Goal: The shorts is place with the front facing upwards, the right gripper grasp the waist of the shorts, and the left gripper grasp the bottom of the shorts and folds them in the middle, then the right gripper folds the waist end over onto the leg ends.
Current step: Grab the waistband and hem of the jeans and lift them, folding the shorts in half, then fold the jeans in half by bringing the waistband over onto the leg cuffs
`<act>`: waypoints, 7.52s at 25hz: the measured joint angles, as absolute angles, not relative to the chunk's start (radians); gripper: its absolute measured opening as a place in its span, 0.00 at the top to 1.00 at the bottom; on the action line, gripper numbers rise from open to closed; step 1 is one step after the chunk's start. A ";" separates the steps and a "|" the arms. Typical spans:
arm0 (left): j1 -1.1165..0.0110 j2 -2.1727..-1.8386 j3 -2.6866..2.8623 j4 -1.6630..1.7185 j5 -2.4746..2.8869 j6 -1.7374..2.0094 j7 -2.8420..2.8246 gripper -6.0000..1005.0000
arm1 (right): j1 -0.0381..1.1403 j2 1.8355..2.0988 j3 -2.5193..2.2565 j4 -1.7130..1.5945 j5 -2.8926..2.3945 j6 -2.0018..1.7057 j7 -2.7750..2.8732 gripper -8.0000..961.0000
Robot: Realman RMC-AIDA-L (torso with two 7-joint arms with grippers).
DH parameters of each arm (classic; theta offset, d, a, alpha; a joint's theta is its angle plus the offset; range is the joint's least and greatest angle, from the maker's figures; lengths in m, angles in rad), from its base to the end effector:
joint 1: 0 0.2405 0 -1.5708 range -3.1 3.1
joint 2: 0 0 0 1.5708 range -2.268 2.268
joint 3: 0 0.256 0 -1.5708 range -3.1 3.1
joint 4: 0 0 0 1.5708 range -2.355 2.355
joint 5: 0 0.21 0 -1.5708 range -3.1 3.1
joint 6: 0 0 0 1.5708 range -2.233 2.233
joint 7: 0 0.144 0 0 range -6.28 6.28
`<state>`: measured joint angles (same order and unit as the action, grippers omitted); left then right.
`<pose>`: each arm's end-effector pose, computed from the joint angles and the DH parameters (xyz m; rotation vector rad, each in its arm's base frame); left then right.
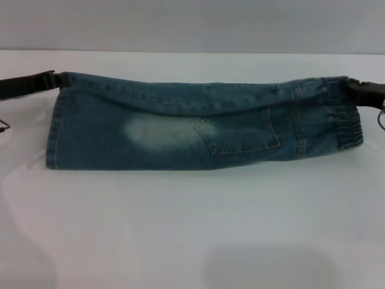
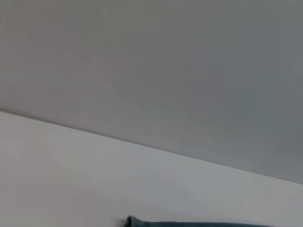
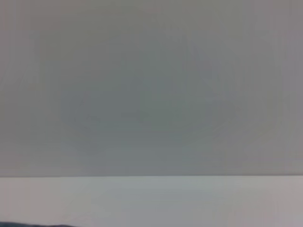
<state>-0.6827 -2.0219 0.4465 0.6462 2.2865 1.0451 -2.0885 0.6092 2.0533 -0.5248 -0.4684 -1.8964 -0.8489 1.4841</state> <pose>-0.3067 0.4169 0.0577 -1.9674 -1.3940 -0.5305 0.3295 0.4032 0.0246 -1.9696 1.0494 0.5162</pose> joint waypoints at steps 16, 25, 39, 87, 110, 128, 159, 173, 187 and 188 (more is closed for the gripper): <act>-0.655 -2.052 0.446 0.634 2.165 0.993 -1.981 0.61 | 0.588 2.063 -0.522 -0.477 -1.877 -0.842 1.486 0.43; -0.639 -2.052 0.446 0.633 2.033 1.112 -1.846 0.32 | 0.528 1.973 -0.550 -0.591 -1.934 -1.180 1.728 0.34; -0.641 -2.054 0.447 0.624 1.966 1.195 -1.805 0.19 | 0.726 1.877 -0.636 -0.821 -2.541 -1.505 2.183 0.34; -0.643 -2.053 0.499 0.561 1.942 1.228 -1.778 0.20 | 0.775 2.009 -0.784 -0.793 -2.718 -1.276 2.164 0.45; -0.770 -2.069 0.757 0.445 1.844 1.013 -1.682 0.20 | 0.751 2.010 -0.769 -1.235 -2.610 -1.674 2.206 0.98; -0.737 -2.072 1.127 0.447 1.683 0.794 -1.669 0.20 | 0.876 1.982 -0.753 -1.457 -2.514 -1.830 2.348 0.98; -0.699 -2.078 1.766 0.542 1.144 0.760 -1.619 0.20 | 1.031 1.985 -0.776 -1.335 -2.434 -1.760 2.355 0.93; -0.661 -2.074 1.919 0.607 1.050 0.732 -1.618 0.20 | 1.040 1.986 -0.818 -1.264 -2.431 -1.727 2.340 0.91; -0.547 -2.037 1.608 0.597 1.261 0.808 -1.634 0.20 | 1.029 1.987 -0.821 -1.212 -2.430 -1.727 2.309 0.89; -0.537 -2.037 1.570 0.597 1.275 0.814 -1.634 0.20 | 1.030 1.987 -0.821 -1.209 -2.429 -1.727 2.307 0.89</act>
